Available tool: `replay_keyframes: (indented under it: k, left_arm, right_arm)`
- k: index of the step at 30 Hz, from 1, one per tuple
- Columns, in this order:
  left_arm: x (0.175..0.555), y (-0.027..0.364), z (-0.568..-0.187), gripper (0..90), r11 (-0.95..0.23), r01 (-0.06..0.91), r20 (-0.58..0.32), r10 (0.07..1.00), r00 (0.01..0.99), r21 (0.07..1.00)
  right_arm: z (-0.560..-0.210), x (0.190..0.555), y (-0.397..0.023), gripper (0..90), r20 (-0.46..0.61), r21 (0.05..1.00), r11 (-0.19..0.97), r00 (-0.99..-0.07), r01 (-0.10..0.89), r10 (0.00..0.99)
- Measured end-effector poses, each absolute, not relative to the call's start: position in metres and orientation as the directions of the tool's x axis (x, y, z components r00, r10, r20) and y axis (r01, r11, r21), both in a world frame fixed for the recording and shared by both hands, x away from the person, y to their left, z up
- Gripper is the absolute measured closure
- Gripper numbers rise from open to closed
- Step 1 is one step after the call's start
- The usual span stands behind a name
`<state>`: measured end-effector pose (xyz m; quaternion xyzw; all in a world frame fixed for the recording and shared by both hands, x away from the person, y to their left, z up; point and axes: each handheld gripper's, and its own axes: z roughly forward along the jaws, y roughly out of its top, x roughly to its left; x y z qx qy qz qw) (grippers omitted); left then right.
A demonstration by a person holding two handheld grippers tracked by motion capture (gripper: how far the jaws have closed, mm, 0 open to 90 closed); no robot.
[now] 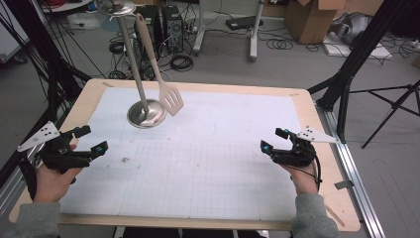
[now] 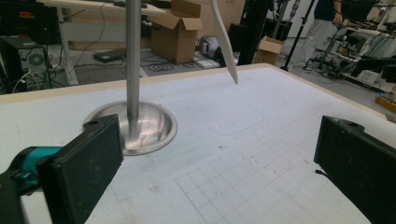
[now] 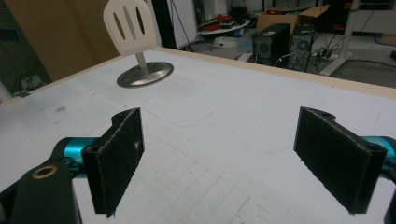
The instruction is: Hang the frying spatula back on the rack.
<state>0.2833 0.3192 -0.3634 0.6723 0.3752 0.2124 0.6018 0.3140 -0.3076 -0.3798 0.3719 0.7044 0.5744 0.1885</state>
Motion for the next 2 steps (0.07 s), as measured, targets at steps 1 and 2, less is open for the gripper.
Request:
replay_keyframes:
  k: [1,2]
  left_arm:
    - [0.284,0.3184,-0.3638,1.8,0.005,0.25,-0.166,0.762,0.627,0.968]
    - [0.2848,0.3177,-0.3644,1.8,0.003,0.251,-0.164,0.764,0.623,0.968]
  right_arm:
    - [-0.3806,0.3142,-0.3076,14.9,0.166,0.95,0.056,-0.65,0.306,0.741]
    - [-0.3813,0.314,-0.3072,14.8,0.174,0.949,0.05,-0.649,0.312,0.74]
